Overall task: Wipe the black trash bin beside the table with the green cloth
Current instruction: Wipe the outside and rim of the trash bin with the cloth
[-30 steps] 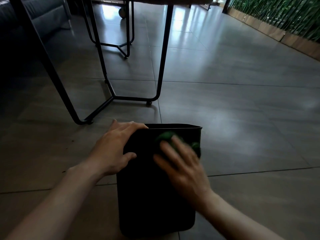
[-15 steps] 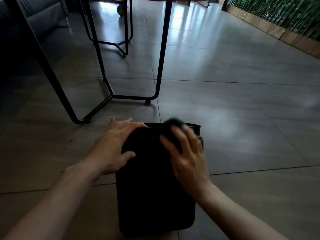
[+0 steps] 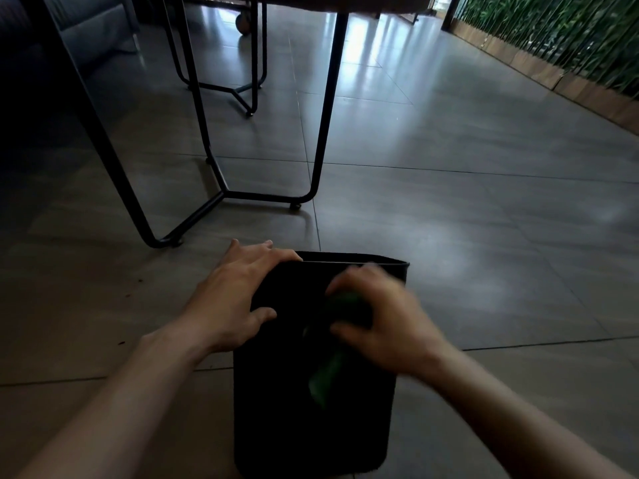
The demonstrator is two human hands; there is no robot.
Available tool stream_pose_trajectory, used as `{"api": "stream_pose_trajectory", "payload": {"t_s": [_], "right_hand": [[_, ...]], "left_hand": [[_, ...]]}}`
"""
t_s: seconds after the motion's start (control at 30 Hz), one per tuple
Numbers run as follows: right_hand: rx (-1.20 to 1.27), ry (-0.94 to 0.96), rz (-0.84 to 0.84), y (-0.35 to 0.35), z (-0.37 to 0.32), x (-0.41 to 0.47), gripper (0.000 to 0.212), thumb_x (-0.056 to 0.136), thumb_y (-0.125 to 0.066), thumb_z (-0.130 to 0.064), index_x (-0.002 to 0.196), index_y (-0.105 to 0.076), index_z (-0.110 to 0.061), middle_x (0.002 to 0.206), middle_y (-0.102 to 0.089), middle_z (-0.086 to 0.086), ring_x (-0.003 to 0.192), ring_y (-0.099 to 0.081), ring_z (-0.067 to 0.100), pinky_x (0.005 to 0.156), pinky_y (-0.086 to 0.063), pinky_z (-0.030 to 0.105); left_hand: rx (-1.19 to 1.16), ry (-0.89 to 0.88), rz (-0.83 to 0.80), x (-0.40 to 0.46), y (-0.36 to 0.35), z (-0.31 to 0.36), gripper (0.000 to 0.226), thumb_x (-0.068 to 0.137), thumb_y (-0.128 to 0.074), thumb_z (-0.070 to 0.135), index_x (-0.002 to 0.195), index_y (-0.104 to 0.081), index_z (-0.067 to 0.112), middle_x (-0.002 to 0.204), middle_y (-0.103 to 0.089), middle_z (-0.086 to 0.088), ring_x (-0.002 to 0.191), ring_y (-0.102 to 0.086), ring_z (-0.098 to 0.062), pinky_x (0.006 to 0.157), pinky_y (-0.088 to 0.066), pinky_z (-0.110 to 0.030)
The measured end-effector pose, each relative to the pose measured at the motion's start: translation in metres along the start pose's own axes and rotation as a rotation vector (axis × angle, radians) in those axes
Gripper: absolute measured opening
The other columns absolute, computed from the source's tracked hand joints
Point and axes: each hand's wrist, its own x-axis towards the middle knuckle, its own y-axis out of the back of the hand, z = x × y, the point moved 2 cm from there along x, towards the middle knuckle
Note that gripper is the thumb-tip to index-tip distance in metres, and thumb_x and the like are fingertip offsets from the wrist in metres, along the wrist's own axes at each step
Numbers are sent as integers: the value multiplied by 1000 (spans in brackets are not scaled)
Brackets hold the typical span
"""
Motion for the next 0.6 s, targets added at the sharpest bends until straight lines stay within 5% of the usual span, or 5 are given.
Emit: {"api": "stream_pose_trajectory", "payload": {"t_s": [0.1, 0.17, 0.3, 0.47, 0.6], "right_hand": [[-23, -29, 434, 14, -5, 19, 33, 77, -82, -18, 106, -69, -24, 109, -58, -2, 98, -59, 19, 84, -52, 33], [-155, 96, 506, -13, -9, 7, 27, 83, -78, -17, 110, -72, -17, 120, -60, 8, 110, -57, 29, 89, -51, 37], [-489, 448, 322, -94, 5, -58, 40, 96, -63, -40, 133, -61, -25, 149, -46, 6, 133, -48, 39, 94, -56, 47], [-838, 812, -158, -121, 32, -109, 60, 91, -65, -34, 145, -39, -32, 157, -22, 5, 132, -42, 26, 93, -59, 29], [-604, 677, 143, -73, 34, -68, 34, 100, -57, -24, 132, -56, -35, 155, -39, 3, 132, -51, 38, 92, -57, 43]], "left_hand": [[-4, -23, 12, 0, 0, 2, 83, 75, -83, 16, 139, -40, 48, 153, -42, 9, 152, -17, -7, 127, -5, -44], [-5, -8, 15, 0, 0, 1, 83, 76, -82, 17, 139, -39, 50, 153, -41, 10, 152, -16, -9, 126, -10, -47], [4, 1, 4, -2, -2, 2, 82, 77, -81, 19, 138, -37, 51, 154, -40, 12, 153, -16, -13, 124, -17, -54], [0, -18, 6, -2, -3, 3, 81, 76, -82, 19, 137, -39, 50, 152, -42, 13, 152, -18, -11, 125, -12, -51], [-10, -23, -5, -2, -3, 1, 83, 75, -83, 19, 136, -37, 52, 153, -41, 13, 153, -18, -14, 125, -13, -53]]}}
